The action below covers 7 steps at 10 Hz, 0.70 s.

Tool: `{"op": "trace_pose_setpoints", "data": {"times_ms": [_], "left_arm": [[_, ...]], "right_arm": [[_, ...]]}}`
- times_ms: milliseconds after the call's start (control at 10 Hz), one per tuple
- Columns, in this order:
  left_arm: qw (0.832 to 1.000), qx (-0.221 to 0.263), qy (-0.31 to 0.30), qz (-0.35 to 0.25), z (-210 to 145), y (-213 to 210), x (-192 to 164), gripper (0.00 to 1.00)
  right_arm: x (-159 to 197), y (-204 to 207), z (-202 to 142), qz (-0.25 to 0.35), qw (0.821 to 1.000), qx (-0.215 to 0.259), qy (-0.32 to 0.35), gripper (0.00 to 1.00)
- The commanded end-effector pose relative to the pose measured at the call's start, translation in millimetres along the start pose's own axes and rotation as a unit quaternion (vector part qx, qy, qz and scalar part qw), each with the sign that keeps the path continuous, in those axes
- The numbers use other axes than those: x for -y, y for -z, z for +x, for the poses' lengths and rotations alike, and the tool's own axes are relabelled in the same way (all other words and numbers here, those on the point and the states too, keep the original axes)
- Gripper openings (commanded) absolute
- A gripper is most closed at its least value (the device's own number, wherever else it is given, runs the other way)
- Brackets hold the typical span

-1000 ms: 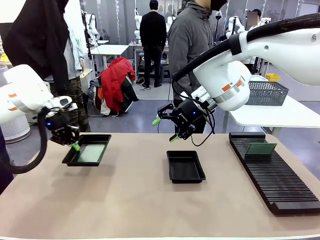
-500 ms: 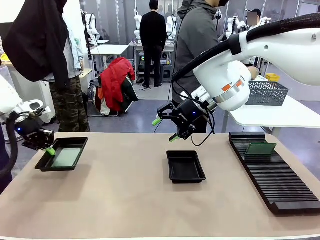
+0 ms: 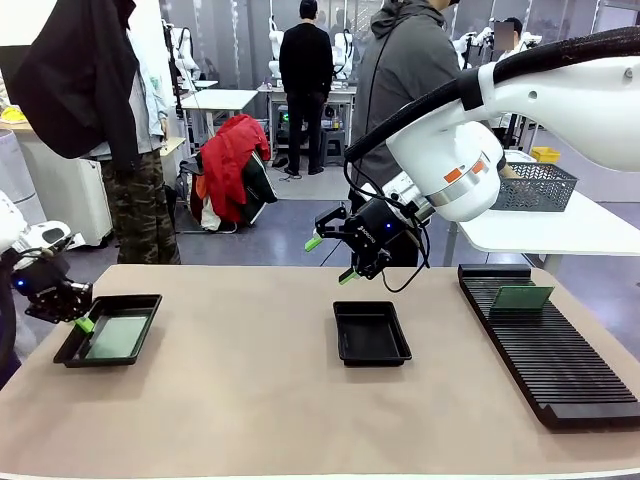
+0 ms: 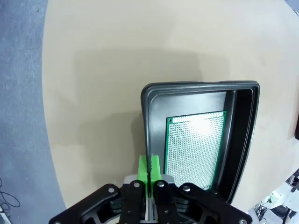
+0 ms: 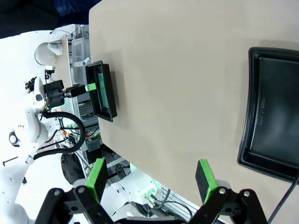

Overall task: Inspect and transfer BCBs to ESD trays.
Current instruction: Pick up the ESD tray and place it on the left side of the table.

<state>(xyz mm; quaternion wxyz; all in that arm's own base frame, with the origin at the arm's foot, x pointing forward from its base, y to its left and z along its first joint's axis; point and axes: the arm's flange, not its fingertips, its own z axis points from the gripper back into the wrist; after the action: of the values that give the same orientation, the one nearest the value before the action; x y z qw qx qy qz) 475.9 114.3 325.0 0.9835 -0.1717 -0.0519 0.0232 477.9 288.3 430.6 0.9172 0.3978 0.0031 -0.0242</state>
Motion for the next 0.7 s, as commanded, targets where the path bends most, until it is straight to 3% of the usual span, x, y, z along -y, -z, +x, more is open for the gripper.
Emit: {"op": "trace_pose_setpoints", "data": {"times_ms": [0, 400, 600], "left_arm": [[1.0, 0.019, -0.001, -0.01, -10.8, 8.4, -2.0, 0.03], [1.0, 0.027, -0.003, -0.002, -21.7, 17.6, -3.3, 0.03], [1.0, 0.004, -0.01, 0.009, -11.6, 12.6, -5.4, 0.03]], "right_arm": [[-2.0, 0.2, -0.3, -0.002, 1.0, 0.002, 0.002, 1.0], [-2.0, 0.2, -0.3, -0.002, 1.0, 0.002, 0.002, 1.0], [-2.0, 0.2, -0.3, -0.002, 1.0, 0.002, 0.002, 1.0]]}}
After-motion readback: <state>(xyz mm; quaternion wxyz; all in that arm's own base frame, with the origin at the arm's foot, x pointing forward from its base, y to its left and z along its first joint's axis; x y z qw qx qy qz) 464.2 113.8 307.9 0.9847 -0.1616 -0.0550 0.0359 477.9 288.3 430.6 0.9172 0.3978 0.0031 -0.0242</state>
